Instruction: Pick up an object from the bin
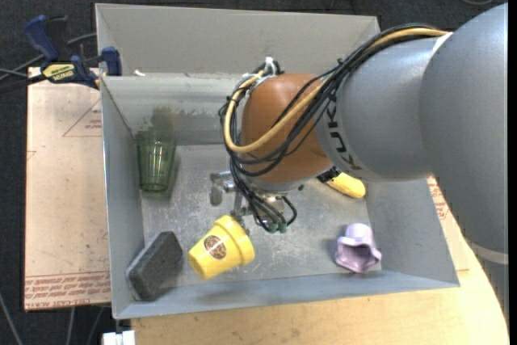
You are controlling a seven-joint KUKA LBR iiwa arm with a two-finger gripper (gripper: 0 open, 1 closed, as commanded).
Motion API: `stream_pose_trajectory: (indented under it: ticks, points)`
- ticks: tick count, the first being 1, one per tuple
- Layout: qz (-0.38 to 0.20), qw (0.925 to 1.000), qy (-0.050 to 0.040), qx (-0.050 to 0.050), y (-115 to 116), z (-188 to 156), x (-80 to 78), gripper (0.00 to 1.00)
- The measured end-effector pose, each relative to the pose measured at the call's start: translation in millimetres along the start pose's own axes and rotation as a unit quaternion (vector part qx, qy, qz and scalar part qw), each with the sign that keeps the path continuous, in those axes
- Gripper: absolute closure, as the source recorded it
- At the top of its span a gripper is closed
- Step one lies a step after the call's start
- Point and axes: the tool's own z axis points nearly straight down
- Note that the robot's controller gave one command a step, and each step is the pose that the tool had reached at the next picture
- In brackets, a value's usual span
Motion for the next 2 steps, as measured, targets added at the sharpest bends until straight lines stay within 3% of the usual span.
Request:
stream_pose_trajectory:
  ticks: [1,2]
  points:
    - [-0.056,0.9984,0.0031,0.000,-9.6,33.2,-8.0,0.00]
    - [-0.043,0.9991,0.0020,0.000,-11.9,39.4,-10.3,0.00]
